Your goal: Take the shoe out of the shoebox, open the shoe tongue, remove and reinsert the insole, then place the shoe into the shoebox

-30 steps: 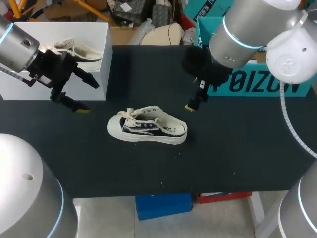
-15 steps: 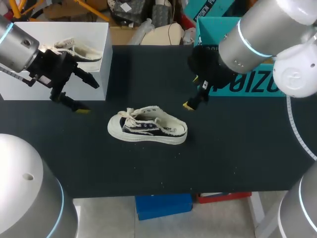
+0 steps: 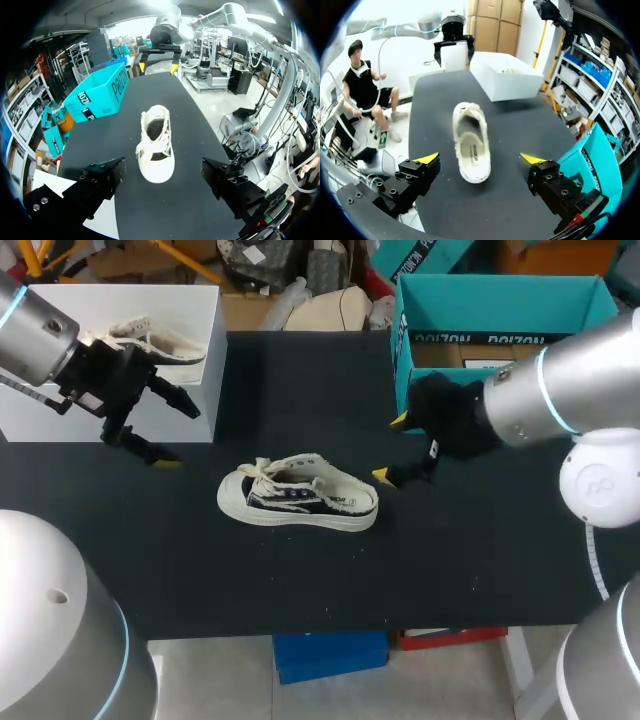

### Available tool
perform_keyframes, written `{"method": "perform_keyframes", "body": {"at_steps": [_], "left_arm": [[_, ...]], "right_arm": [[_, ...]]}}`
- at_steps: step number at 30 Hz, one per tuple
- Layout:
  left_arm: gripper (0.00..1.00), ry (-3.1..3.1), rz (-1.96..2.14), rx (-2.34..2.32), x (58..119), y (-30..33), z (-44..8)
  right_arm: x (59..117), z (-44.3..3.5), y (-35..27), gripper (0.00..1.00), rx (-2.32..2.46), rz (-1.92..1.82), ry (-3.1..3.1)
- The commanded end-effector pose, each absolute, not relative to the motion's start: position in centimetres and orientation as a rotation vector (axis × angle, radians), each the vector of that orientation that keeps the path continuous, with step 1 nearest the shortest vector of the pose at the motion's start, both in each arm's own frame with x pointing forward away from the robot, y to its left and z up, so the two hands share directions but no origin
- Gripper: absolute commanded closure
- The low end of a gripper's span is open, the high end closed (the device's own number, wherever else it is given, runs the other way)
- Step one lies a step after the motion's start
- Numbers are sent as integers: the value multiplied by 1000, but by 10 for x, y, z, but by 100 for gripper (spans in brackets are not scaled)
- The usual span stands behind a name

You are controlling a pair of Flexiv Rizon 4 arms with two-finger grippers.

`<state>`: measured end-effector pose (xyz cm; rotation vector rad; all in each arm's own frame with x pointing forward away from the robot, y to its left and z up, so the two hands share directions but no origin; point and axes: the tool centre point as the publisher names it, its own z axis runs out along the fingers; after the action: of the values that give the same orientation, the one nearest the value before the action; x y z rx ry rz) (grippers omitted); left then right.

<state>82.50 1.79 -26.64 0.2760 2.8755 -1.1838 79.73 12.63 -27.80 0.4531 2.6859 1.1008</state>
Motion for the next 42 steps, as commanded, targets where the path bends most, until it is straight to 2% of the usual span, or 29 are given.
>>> {"method": "perform_keyframes", "body": {"at_steps": [1, 16, 33, 42], "left_arm": [[0, 2871, -1182, 276, 824, 18, -267], [0, 2871, -1182, 276, 824, 18, -267], [0, 2871, -1182, 276, 824, 18, -267], [0, 2871, -1182, 276, 824, 18, -267]], "right_arm": [[794, -281, 122, 0, 428, 1270, 2591], [800, -295, 126, 0, 258, 1118, 2601], [806, -350, 144, 0, 204, 1023, 2644], [806, -350, 144, 0, 204, 1023, 2644]]}}
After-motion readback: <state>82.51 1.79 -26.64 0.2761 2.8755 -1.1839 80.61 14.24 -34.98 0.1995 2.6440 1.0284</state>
